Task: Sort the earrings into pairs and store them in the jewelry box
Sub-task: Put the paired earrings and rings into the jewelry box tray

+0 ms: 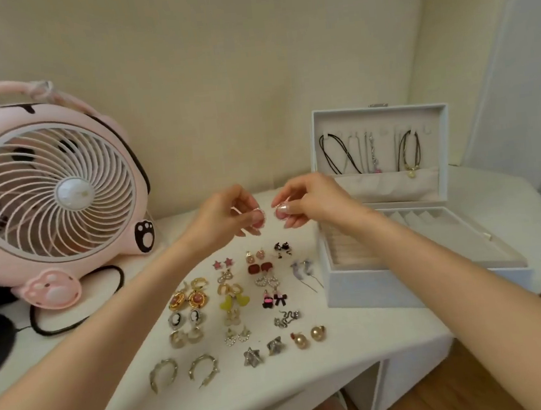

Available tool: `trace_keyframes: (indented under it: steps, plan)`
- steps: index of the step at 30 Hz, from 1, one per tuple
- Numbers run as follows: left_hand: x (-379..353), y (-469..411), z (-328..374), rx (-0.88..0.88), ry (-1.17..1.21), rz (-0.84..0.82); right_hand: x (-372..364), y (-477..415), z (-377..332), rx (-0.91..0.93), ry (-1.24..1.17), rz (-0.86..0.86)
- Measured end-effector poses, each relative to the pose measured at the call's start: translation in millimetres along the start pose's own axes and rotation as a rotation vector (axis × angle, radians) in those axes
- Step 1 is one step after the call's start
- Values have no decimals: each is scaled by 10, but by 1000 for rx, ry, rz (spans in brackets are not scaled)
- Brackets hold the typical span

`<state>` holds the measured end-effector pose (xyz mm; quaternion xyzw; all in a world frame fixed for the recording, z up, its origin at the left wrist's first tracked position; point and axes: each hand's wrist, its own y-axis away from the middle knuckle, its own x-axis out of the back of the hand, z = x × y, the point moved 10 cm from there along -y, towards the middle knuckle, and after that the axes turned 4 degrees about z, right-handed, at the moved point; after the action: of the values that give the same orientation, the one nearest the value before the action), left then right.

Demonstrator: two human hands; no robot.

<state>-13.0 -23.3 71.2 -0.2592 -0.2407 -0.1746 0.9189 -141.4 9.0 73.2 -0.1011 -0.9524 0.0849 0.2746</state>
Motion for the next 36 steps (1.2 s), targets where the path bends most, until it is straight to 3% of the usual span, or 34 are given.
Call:
trace_keyframes:
  steps: [6,10,20,23,25,28,30,36]
  plan:
    - [-653,-227,374,-102,74,-125,1025,77,643,-182,-60,349]
    - [-960,-350,546,-126,124,-148,1317,95,983,-289,-57,433]
    - [-1113,-458,472,-82,135,-124,1222,-25,1171,-367,327,337]
    - [-1137,-452,472,-67,145,-148,1286,-36,1019,-273,433,400]
    - [-1155,-458,485,-47,172,-146,1339,-15,857,-176,233,431]
    - [-1184,-481,512,-19,239,-117,1126,34,727,-172,-124,179]
    - [-1214,-493,543,-21,265,-99,1069,102,704,-191,-121,124]
    - [-1158,-465,608,-122,13,-9,1418,191,889,-241,-8,368]
